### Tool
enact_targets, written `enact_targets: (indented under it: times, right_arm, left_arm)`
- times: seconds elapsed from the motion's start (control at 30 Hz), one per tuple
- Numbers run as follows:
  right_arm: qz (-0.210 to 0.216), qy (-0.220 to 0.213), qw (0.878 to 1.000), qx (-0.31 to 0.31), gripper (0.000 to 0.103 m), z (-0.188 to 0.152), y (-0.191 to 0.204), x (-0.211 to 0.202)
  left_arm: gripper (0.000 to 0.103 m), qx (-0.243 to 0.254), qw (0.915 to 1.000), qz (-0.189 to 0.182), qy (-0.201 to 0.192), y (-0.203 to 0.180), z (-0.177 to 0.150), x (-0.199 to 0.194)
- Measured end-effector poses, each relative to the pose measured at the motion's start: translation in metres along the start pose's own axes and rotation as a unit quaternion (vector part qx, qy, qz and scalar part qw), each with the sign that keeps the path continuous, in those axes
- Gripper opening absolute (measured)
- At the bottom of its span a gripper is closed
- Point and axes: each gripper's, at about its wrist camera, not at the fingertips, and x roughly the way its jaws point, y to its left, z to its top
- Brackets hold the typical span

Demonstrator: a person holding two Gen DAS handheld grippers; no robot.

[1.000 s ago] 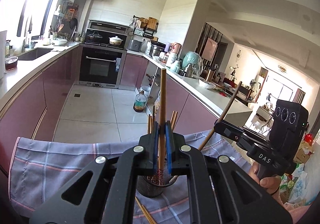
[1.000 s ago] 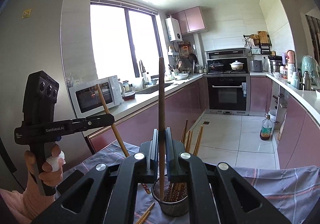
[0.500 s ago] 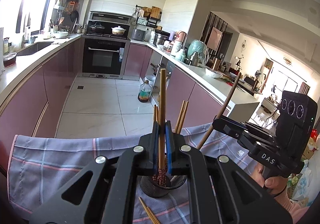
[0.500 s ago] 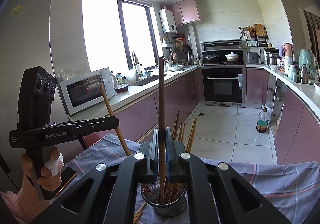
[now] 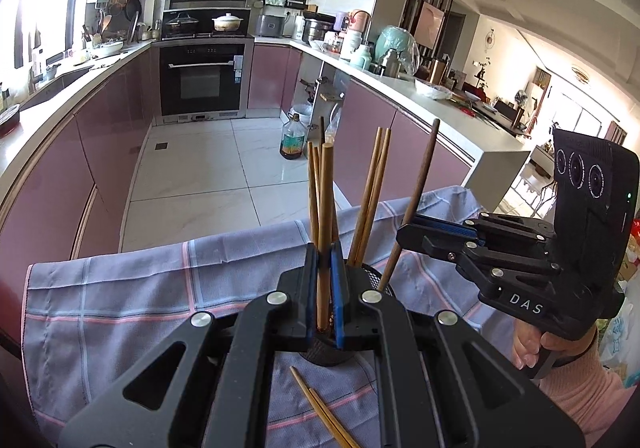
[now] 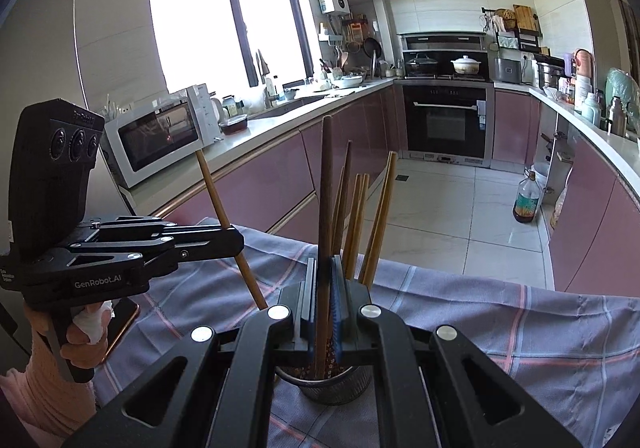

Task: Organize utensils
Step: 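Open the left tool while the right tool releases its chopstick into the cup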

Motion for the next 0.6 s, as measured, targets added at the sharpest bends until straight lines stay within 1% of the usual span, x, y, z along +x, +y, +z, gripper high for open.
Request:
enact_targets:
  times: [0.17,0.23,0.33,0.37,0.4,0.47,0.6]
  right_arm:
    - [-0.007,0.005,1.0,0.008,0.006,0.0,-0.002,0.005]
    - [-0.01,0.006,1.0,0.012,0.008,0.0,-0.004,0.006]
    - [-0.013,0.004,1.0,0.018,0.009,-0.001,-0.005,0.008]
    - [-0.013,0.002,1.0,0.02,0.009,-0.001,-0.006,0.008]
    - [-0.012,0.003,1.0,0.021,0.011,-0.001,-0.006,0.008]
    - [-0.013,-0.001,1.0,0.022,0.015,-0.002,-0.007,0.008]
    - [-0.008,0.0,1.0,0.025,0.015,-0.003,-0.007,0.008]
  left_arm:
    - [0.007,-0.005,0.9997,0.008,0.02,0.007,0.001,0.019]
    - [0.007,-0.007,0.9997,0.007,0.024,0.008,0.002,0.025]
    - [0.009,-0.01,0.9996,0.006,0.024,0.01,0.003,0.031]
    - [0.012,-0.014,0.9996,0.006,0.024,0.011,0.002,0.033]
    - [0.017,-0.019,0.9995,0.006,0.024,0.014,0.001,0.035]
    - [0.017,-0.028,0.9993,0.005,0.023,0.019,-0.004,0.035]
    - [0.019,-0.036,0.9992,0.012,0.013,0.026,-0.017,0.031]
